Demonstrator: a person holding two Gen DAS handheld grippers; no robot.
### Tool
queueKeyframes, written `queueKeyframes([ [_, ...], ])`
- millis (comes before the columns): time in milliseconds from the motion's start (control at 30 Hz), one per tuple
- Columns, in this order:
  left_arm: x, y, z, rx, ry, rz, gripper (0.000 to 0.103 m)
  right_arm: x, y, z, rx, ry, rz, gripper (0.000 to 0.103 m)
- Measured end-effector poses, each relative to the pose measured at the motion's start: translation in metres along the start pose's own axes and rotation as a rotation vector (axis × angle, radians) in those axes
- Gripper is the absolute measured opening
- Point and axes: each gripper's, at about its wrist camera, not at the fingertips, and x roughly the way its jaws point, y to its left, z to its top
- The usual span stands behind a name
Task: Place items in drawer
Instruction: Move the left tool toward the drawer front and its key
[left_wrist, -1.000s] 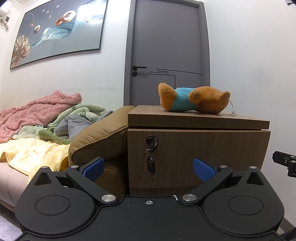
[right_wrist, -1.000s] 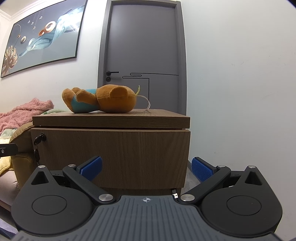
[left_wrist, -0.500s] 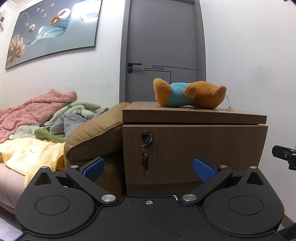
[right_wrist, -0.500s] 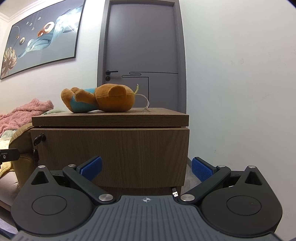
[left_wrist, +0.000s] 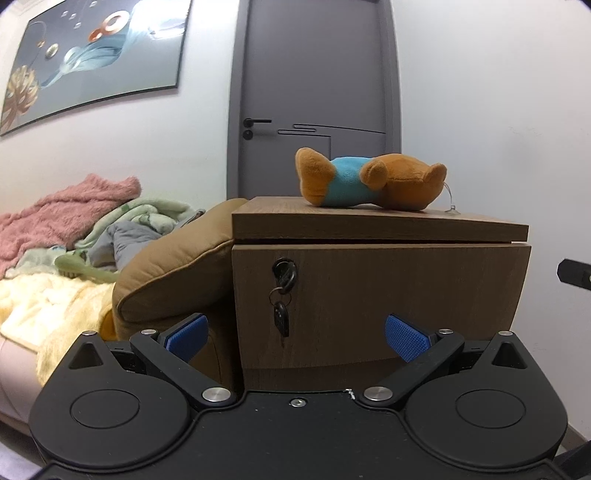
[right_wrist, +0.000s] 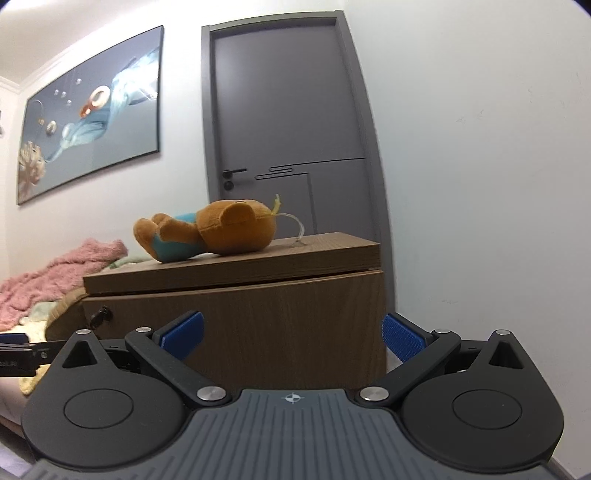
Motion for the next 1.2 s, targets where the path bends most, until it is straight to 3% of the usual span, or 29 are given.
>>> queueKeyframes([
  [300,0.042,0.022,-0.003,0.039,0.073,-0.064,0.102,0.03,-0.034,0.019,0.021,0.016,0.156,0.103],
  [667,0.095,0.037,-0.008,0.082,0.108,-0.118,0.102,0.091,-0.093,0.004,0.041,0.068,0.165,0.103],
  [967,0.127,0.042,-0.01,0.088,0.136,-0.178,0.102,0.111,-0.105,-0.006,0.05,0.097,0.147,0.103],
  [1200,0.14,0.048,-0.014,0.077,0.153,-0.212,0.102,0.124,-0.111,-0.008,0.032,0.104,0.188,0.103],
])
